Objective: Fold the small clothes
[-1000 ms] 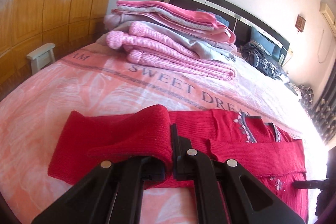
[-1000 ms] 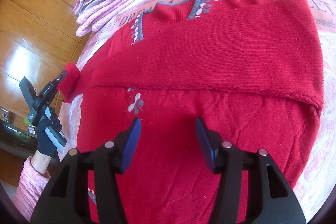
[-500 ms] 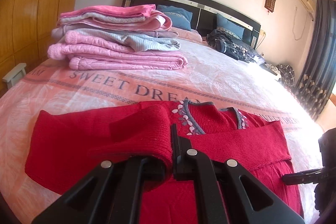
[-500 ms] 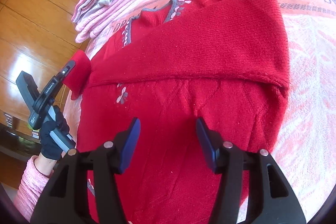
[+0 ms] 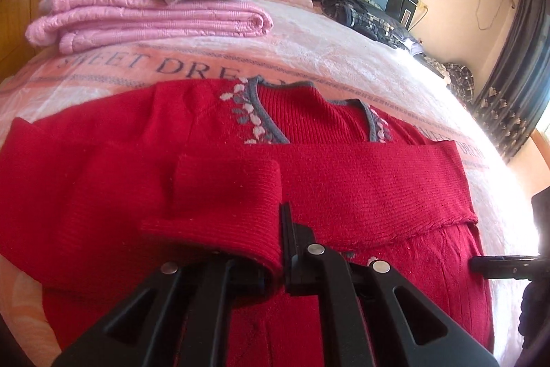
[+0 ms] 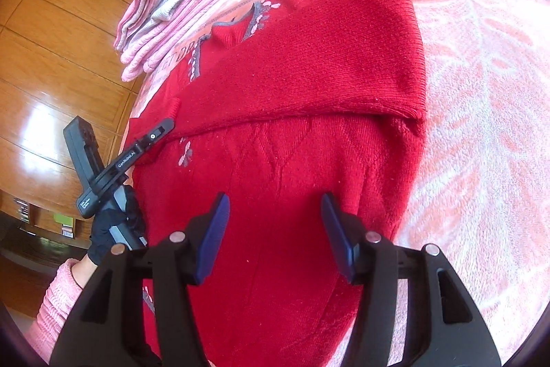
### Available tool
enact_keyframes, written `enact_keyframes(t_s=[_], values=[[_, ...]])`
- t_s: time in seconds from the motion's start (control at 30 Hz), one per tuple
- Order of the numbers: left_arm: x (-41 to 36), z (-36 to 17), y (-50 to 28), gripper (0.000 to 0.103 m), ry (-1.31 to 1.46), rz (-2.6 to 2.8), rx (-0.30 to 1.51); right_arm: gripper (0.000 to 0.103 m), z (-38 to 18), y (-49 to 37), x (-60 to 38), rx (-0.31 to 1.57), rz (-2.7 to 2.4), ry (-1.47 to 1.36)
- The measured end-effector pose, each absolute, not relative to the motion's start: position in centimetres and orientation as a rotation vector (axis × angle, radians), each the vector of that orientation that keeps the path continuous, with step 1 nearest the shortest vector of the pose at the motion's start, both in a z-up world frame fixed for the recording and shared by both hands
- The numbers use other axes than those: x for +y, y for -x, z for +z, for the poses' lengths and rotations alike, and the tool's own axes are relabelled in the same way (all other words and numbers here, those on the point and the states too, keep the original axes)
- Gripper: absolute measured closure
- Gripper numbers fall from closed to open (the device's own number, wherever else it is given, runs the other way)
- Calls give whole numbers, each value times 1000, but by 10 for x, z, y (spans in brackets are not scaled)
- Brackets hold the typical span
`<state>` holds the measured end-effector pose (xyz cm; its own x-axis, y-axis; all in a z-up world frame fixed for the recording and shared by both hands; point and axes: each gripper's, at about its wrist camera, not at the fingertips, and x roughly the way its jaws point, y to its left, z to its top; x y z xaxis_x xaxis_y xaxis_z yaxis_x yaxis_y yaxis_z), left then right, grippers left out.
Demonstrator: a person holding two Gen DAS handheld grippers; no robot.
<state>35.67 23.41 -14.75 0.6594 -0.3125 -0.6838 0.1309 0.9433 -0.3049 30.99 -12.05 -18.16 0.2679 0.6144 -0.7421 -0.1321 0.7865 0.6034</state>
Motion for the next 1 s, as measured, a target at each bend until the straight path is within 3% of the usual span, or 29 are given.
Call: enact_keyframes(t_s=[0.13,0.27,0.4,0.47,0.5,0.57,0.77,1.0], values=[[238,-142,-355,81,307,-282,805,47,-183,-311,-120,1206,526,-473],[231,-135,-357,81,339,-276,784,45,-183,-311,-116,1204,522,-457],[180,-130,-345,81,35,-460,787,44,-184,-312,-115,1205,526,-459],[155,-136,-333,74,-88,-574,827,44,-185,-313,-117,1207,530,-470],[150,-138,-328,65,-94,-619,832,44,-186,-313,-118,1208,530,-477],[150,-141,-324,60,-47,-671,851,44,-186,-314,-118,1210,527,-482],[203,-127,-331,59,191,-665,832,42,-181,-317,-111,1206,506,-463],[307,-124,-345,57,341,-261,752,42,-166,-327,-87,1186,539,-450]])
